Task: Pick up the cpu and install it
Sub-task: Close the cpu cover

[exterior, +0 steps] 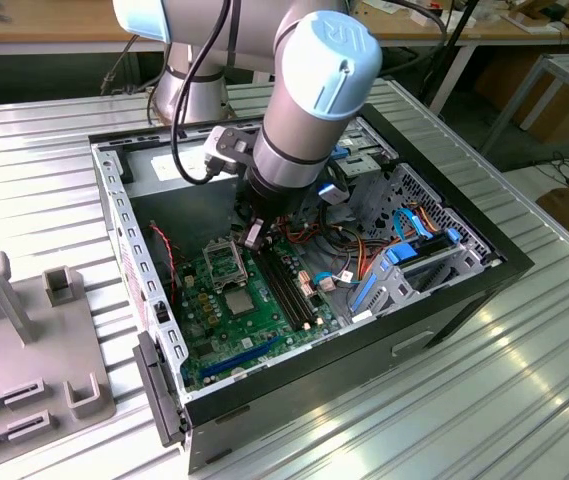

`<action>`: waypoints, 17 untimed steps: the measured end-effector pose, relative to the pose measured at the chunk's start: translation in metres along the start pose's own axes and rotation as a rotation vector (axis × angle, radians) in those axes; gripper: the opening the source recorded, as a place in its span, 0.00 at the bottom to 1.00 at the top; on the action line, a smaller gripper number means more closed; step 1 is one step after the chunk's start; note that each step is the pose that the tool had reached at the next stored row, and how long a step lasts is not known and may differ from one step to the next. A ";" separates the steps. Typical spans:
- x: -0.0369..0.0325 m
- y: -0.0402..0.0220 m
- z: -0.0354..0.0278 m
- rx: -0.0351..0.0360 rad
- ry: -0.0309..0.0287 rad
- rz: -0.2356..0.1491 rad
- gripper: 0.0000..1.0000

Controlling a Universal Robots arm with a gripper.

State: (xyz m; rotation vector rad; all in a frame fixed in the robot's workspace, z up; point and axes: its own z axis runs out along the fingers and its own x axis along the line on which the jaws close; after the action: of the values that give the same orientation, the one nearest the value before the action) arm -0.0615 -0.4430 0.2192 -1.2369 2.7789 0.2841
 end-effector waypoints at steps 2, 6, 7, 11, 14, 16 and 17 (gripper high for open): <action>0.0001 0.0000 0.0002 -0.0017 -0.0016 -0.001 0.11; 0.0003 -0.0003 0.0016 -0.0022 -0.0019 -0.002 0.11; 0.0004 -0.0003 0.0024 -0.0022 -0.0019 -0.002 0.11; 0.0005 -0.0005 0.0049 -0.0024 -0.0022 -0.002 0.11; 0.0007 -0.0004 0.0059 -0.0025 -0.0021 -0.002 0.11; 0.0011 0.0001 0.0062 -0.0032 -0.0028 -0.002 0.11; 0.0016 0.0007 0.0064 -0.0041 -0.0041 -0.002 0.11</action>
State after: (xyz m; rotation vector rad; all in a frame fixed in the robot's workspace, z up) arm -0.0630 -0.4424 0.2127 -1.2388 2.7747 0.2920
